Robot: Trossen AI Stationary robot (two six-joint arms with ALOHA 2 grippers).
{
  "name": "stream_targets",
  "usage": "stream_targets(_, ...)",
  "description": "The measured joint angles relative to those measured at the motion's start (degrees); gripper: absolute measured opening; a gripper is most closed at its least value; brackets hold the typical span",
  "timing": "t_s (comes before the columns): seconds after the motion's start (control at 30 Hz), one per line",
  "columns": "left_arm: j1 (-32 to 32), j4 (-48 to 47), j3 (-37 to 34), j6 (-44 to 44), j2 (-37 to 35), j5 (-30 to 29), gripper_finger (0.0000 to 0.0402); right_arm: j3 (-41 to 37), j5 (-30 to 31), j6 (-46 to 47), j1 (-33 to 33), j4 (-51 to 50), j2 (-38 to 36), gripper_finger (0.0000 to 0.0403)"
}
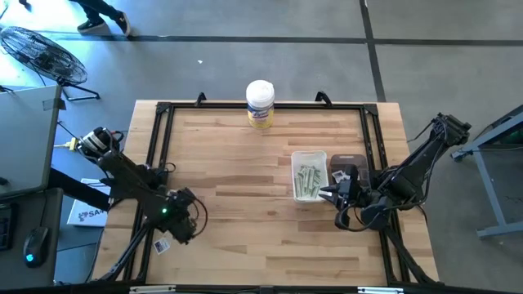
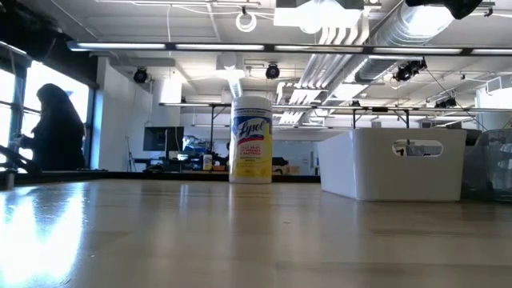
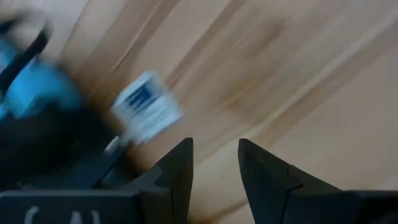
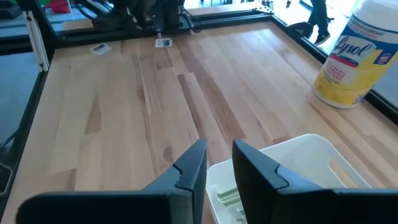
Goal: Pick & Place First Aid Supplies
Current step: Put the blue alcohol pad into the black bin
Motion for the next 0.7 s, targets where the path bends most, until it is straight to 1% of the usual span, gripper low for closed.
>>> stream_targets(0.07,1.93,-2.48,-0.39,-0.13,-0.05,4.83,0.0124,0.0,0.47,0.0,0.0,0.31,0.0,0.0071)
stream_targets(0.13,4.21,-1.41,-1.57,1.52,0.0,8.36,0.0124,0.0,0.6,0.0,0.0,0.65,0.0,0.0071)
stream_targets(0.27,8.76,0.7,-5.78,4.72,0.03,10.82,0.0124,0.0,0.56,0.0,0.0,0.78,0.0,0.0071)
stream_targets(0.33,10.92,0.44,-8.07,6.3,0.03,10.15,0.0123,0.0,0.51,-0.02,0.0,0.76,0.0,0.0071)
stream_targets(0.43,13.84,0.65,-11.33,7.69,0.03,6.26,0.0123,0.0,0.35,-0.57,0.01,0.78,0.0,0.0071)
stream_targets(0.47,14.6,1.46,-12.27,7.98,0.03,5.94,0.0123,0.0,0.3,-0.61,0.0,0.77,0.0,0.0071)
stream_targets(0.57,16.72,5.47,-13.85,11.66,0.49,8.38,0.0123,0.0,0.2,-0.66,0.0,0.79,0.0,0.0071)
stream_targets(0.63,17.0,6.8,-14.69,13.53,0.63,8.64,0.0123,0.0,0.2,-0.69,0.0,0.81,0.0,0.0071)
stream_targets(0.7,16.96,10.49,-15.02,14.14,0.98,8.59,0.0123,0.0,0.18,-0.85,0.0,0.92,0.0,0.0071)
